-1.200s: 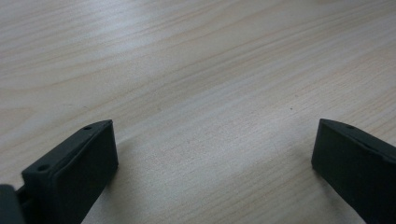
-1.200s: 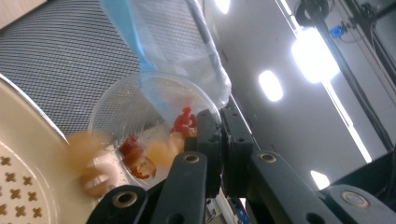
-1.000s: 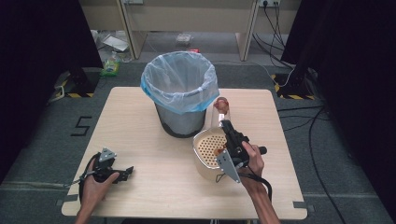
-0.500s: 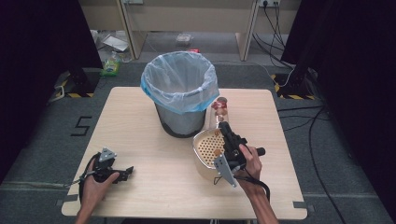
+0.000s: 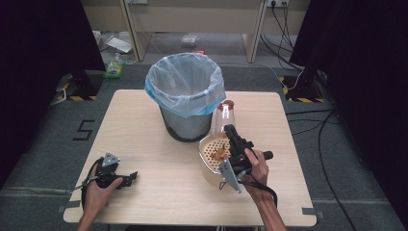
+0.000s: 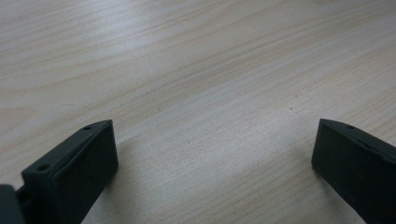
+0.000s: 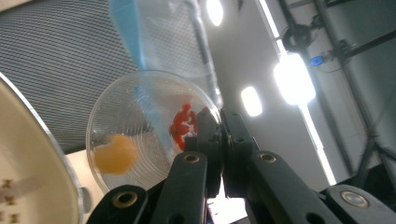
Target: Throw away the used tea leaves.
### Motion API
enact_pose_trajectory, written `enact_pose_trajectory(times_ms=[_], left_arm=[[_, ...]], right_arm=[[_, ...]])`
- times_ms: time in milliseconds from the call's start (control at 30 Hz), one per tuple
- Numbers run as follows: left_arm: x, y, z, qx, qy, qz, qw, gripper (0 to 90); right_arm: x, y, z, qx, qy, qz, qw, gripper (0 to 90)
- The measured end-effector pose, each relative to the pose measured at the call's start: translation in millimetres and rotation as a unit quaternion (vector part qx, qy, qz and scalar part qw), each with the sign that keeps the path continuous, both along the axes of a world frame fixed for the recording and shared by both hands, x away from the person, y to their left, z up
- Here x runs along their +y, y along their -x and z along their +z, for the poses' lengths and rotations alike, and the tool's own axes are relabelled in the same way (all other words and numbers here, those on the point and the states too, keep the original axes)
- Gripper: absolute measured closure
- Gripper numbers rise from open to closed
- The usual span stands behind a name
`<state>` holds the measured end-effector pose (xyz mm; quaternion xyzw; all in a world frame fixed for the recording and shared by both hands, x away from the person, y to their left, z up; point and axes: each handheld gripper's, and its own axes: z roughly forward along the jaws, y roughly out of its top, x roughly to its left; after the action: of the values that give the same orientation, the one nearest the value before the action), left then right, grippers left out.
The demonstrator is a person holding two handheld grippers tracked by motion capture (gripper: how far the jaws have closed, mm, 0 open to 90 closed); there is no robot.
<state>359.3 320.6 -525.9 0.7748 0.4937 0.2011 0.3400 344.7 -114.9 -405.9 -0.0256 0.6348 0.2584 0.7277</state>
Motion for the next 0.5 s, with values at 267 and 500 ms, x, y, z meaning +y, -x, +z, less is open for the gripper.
enact_pose_trajectory(times_ms=[267,500], left_arm=[[0.0,0.0,0.0,0.000,0.000,0.000,1.0000,0.0],[0.0,0.0,0.0,0.000,0.000,0.000,1.0000,0.0]], right_arm=[[-2.9,-3.5,-0.4,0.023,-0.017,-0.008,0.9996,88.0],[-13.2,-15.1,14.5,0.141,-0.152,0.017,0.9781,87.8]])
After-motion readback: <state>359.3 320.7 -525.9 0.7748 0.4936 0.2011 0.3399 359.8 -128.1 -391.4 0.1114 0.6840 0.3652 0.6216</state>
